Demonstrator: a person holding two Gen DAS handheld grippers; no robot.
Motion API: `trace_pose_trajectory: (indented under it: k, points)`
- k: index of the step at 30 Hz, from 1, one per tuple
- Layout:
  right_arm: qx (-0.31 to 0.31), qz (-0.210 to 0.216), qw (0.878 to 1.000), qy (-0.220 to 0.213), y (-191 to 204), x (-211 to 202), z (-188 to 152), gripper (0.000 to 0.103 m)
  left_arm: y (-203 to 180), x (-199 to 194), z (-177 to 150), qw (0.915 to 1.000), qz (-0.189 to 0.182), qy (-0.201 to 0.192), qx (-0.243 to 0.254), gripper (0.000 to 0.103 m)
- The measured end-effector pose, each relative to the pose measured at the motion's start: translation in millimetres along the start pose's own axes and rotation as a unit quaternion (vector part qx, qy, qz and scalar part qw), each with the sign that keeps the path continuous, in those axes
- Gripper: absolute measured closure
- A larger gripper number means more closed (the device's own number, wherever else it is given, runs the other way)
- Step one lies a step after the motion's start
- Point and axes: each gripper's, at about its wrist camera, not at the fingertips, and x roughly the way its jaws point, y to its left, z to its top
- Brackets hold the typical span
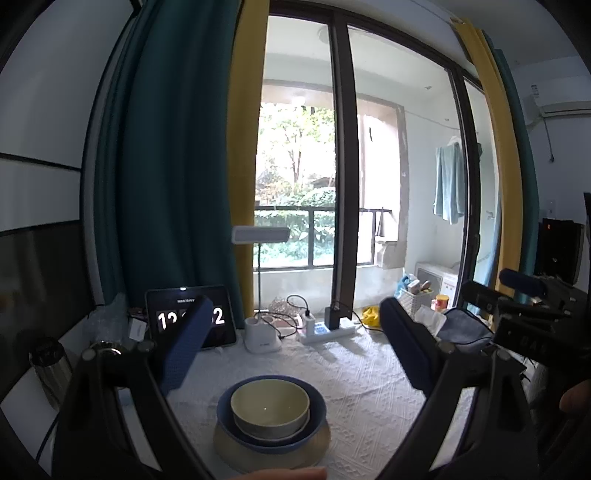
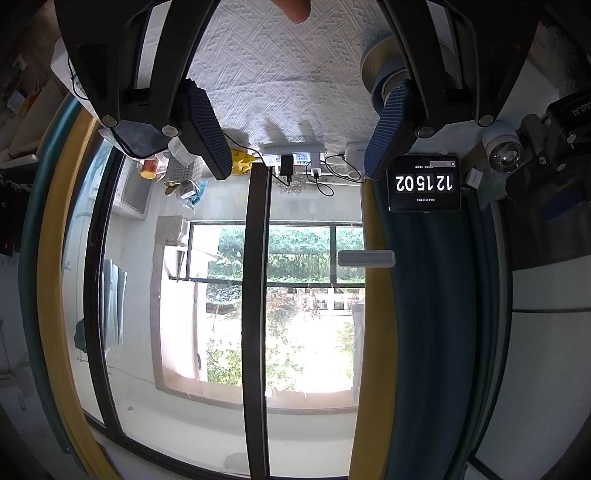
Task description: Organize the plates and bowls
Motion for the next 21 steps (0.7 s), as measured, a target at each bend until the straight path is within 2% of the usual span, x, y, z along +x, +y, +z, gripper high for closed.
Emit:
trace_pose_trajectory:
  k: [13, 21]
  points:
    - [0.003, 0.002, 1.0, 0.004, 1.9, 2.4, -1.4, 0.026, 5.0, 8.1, -4.3, 0.9997, 0.001, 0.024, -0.009, 0.01]
    - [0.003, 0.003, 1.0, 0.004, 1.6, 2.8, -1.9, 0.026, 4.4, 8.3, -4.3, 0.9997, 0.003, 0.025, -0.009, 0.01]
